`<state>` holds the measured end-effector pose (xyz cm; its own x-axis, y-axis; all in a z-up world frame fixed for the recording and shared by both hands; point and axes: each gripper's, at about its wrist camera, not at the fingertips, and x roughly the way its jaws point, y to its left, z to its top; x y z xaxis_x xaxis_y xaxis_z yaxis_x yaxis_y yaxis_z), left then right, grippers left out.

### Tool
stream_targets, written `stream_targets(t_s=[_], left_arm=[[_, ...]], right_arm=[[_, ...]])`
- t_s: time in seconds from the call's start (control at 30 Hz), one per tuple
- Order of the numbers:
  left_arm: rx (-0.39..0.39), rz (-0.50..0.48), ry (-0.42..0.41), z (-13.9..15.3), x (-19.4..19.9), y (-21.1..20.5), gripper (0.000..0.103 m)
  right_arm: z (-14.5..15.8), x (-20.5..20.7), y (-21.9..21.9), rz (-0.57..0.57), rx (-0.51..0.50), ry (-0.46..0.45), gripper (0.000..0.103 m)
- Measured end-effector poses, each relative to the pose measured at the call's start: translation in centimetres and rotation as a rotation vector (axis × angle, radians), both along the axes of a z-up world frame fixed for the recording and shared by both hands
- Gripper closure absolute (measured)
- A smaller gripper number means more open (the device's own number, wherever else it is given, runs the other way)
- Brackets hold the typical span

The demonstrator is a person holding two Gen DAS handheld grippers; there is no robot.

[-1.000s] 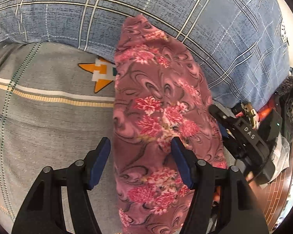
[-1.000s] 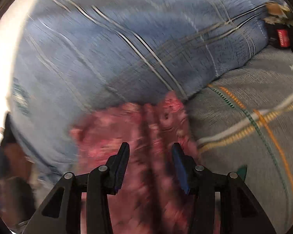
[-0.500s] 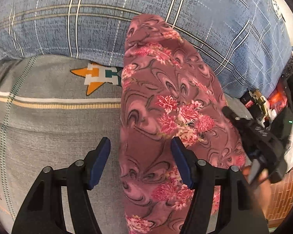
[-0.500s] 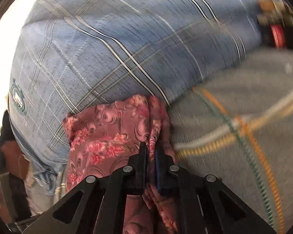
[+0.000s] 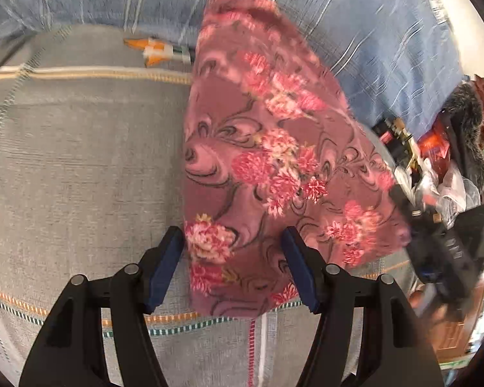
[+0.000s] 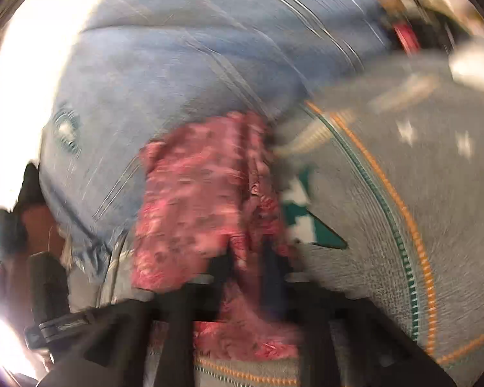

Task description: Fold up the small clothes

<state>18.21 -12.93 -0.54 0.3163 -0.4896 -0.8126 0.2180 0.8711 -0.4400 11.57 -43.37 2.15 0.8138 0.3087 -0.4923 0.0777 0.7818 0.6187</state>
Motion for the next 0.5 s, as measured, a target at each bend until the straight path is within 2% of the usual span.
stream_targets(t_s=[0.03,0.07,0.1,0.17,0.23,0.27,0.37,0.47,0.5], left_arm=[[0.019,-0.003,-0.002,0.0,-0.2,-0.1,0.04],[0.028,-0.005,-0.001,-0.2,-0.5,-0.3,0.04],[0.04,-0.006,0.004,-0.1,-0.4,-0.5,0.04],[0.045,-0.005,0.028,0.2,0.0,-0.3,0.041],[-0.004,-0.005,0.024,0.8,-0.5,0.7,0.041],[-0.018,0.005,0.009,1.2,-0.6,1.4,0.041],[-0.022,0.034,0.02,1.1,-0.5,2.0,0.041],[0.022,0.022,0.06,-0.5,-0.6,1.7,0.041],[0.035,0.01,0.034,-0.5,-0.9,1.5,0.041]], right_arm=[[0.4,-0.8,-0.3,-0.024,0.024,-0.036,0.098],[0.2,-1.0,-0.5,-0.045,0.032,-0.035,0.099],[-0.4,-0.7,-0.6,-0.061,0.017,0.005,0.099],[-2.8,0.4,-0.7,-0.055,-0.018,0.154,0.099],[-2.3,-0.7,-1.1,-0.076,0.029,0.12,0.098],[-1.7,-1.2,-1.3,-0.082,0.05,0.096,0.093],[-0.5,-2.3,-1.6,-0.095,0.079,0.037,0.087],[-1.6,-1.8,-0.1,-0.023,-0.004,0.097,0.089],[-2.2,-1.6,0.5,0.001,-0.055,0.127,0.095]])
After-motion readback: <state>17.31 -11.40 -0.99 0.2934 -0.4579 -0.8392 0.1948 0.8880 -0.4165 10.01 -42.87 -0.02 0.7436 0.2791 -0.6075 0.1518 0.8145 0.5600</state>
